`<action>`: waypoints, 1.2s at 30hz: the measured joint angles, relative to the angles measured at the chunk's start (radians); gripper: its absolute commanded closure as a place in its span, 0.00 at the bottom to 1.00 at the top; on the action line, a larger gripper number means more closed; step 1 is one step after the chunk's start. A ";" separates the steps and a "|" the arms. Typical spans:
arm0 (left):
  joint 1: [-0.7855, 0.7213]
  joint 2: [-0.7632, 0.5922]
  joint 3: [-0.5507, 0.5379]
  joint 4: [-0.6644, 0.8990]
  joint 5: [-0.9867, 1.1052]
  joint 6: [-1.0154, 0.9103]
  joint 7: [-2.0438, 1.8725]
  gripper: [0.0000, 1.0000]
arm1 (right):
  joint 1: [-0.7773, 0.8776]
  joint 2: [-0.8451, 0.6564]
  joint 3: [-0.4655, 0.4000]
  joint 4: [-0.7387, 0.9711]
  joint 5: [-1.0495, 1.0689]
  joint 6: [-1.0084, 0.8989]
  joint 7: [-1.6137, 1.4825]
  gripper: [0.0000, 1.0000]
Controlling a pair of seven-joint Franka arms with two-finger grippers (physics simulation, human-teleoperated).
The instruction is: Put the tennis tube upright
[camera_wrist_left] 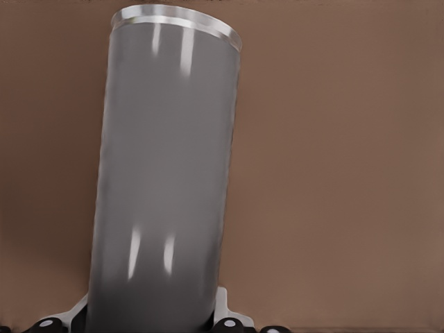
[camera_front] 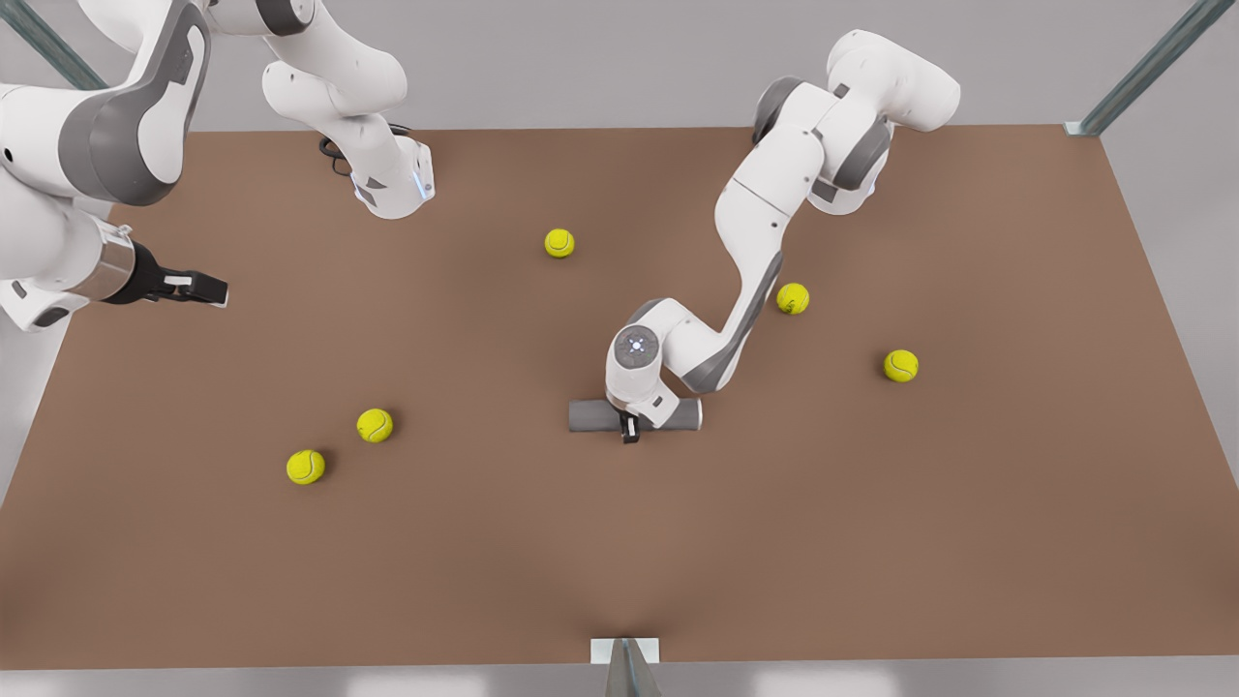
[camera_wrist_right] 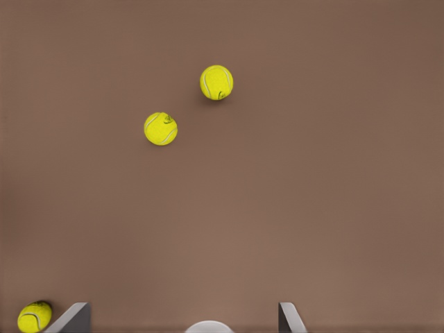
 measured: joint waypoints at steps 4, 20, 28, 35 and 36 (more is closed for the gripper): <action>0.014 -0.043 0.022 0.005 -0.001 -0.033 0.012 0.23 | 0.000 0.001 0.000 0.000 0.001 0.000 0.001 0.00; -0.084 -0.032 0.261 -0.006 1.163 -1.114 0.164 0.23 | -0.002 0.006 0.000 0.001 0.003 0.009 -0.001 0.00; -0.060 0.056 0.287 -0.050 1.246 -1.223 0.211 0.23 | -0.001 0.012 0.000 0.000 0.004 0.012 -0.002 0.00; -0.058 0.059 0.278 -0.069 1.206 -1.185 0.311 0.23 | -0.001 0.014 0.000 0.000 0.005 0.013 -0.002 0.00; -0.058 0.060 0.278 -0.069 1.195 -1.174 0.322 0.22 | -0.001 0.015 0.000 0.000 0.005 0.013 -0.002 0.00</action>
